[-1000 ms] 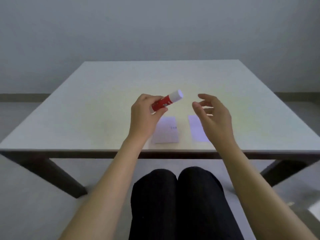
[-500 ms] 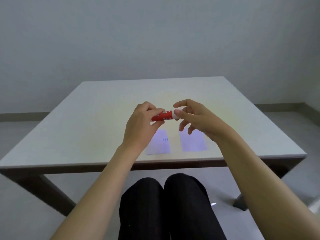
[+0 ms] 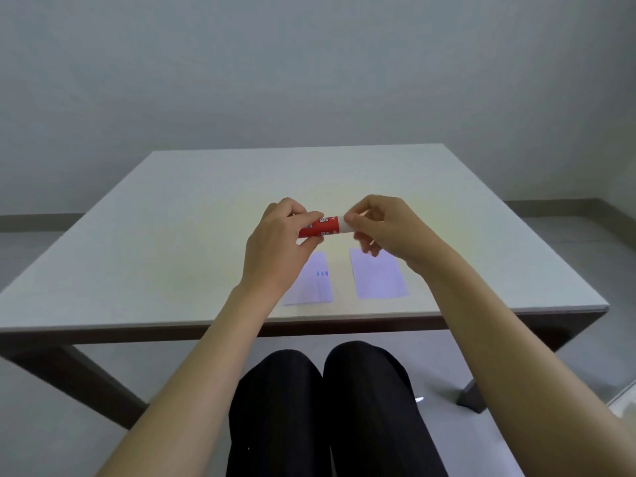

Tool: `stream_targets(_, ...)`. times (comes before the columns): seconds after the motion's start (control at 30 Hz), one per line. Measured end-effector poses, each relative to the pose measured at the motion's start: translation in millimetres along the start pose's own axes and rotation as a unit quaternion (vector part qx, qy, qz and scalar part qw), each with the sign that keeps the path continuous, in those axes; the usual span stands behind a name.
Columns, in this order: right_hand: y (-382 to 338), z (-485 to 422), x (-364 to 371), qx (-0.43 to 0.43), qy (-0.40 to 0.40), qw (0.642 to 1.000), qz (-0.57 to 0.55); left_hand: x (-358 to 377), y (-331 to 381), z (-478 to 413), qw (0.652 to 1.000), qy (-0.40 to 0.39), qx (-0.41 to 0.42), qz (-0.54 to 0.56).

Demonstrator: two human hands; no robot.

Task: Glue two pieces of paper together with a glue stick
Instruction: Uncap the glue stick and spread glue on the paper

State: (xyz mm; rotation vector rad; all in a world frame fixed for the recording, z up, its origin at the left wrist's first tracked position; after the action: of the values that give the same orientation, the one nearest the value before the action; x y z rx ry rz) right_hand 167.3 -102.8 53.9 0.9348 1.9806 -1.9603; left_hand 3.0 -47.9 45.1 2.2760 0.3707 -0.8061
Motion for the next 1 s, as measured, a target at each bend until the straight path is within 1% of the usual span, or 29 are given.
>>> stream_targets(0.07,1.6,0.2,0.5,-0.014,-0.023,0.997,-0.067,1.2,-4.4,-0.6,1.000,0.003,-0.007,0.008)
stream_targets(0.1,3.9,-0.7,1.6,-0.003,-0.020,0.997,-0.071,2.8,-5.3,-1.2,1.000,0.002,-0.008,0.009)
stream_targets(0.17,6.9,-3.3,3.9,0.025,0.006,0.999,-0.029,6.8,-5.3,-2.0,1.000,-0.001,-0.007,0.004)
stream_targets(0.23,8.4,-5.8,4.5,0.017,0.014,1.000,0.001,9.4,-6.0,-2.1,1.000,0.000,-0.011,0.006)
stream_targets(0.33,10.4,-6.4,4.0,-0.017,-0.024,0.999,-0.041,11.8,-11.3,-0.3,0.999,-0.010,-0.023,0.024)
stream_targets(0.37,12.4,-6.5,4.6,-0.006,-0.026,0.999,-0.038,13.3,-12.4,0.4,0.999,-0.020,-0.023,0.027)
stream_targets(0.43,16.0,-5.8,8.1,0.035,-0.005,0.999,-0.006,16.2,-13.4,1.6,0.999,-0.032,-0.019,0.025)
stream_targets(0.5,19.8,-5.9,11.3,0.047,0.011,0.999,0.004,17.4,-15.8,2.0,0.999,-0.035,-0.016,0.018)
stream_targets(0.57,20.8,-5.5,13.7,0.021,0.006,0.999,-0.029,17.7,-20.6,2.7,0.998,-0.048,-0.034,0.028)
stream_targets(0.63,22.7,-6.7,10.7,-0.006,0.006,0.998,-0.066,18.7,-26.3,4.0,0.992,-0.079,-0.071,0.063)
stream_targets(0.7,29.1,-10.2,5.3,0.000,0.040,0.995,-0.086,20.2,-31.2,6.4,0.983,-0.102,-0.110,0.103)
stream_targets(0.77,42.3,-16.8,-3.7,0.038,0.116,0.989,-0.079,19.7,-37.0,9.0,0.972,-0.092,-0.152,0.154)
stream_targets(0.83,57.7,-25.5,-14.5,0.069,0.188,0.979,-0.026,17.1,-43.5,11.4,0.954,-0.057,-0.193,0.221)
stream_targets(0.87,64.8,-29.9,-18.9,0.081,0.211,0.974,0.011,15.6,-46.0,12.5,0.942,-0.037,-0.214,0.258)
stream_targets(0.93,77.9,-38.8,-22.7,0.100,0.223,0.967,0.067,14.1,-49.2,14.7,0.910,-0.010,-0.253,0.329)
stream_targets(1.0,86.2,-45.6,-21.0,0.092,0.218,0.963,0.125,14.4,-48.9,17.4,0.879,-0.001,-0.279,0.387)
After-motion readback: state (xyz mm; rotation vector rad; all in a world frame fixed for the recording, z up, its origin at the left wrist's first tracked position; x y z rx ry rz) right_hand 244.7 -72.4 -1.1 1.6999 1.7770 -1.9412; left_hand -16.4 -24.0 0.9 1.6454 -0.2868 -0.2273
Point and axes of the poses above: each hand's wrist, its own z-axis away from the middle knuckle, its own x-axis out of the palm, y = z × x, the point moved 3 cm from there along -z, towards the middle knuckle, and after that the axes turned 9 degrees about z, right-handed, at the moved point
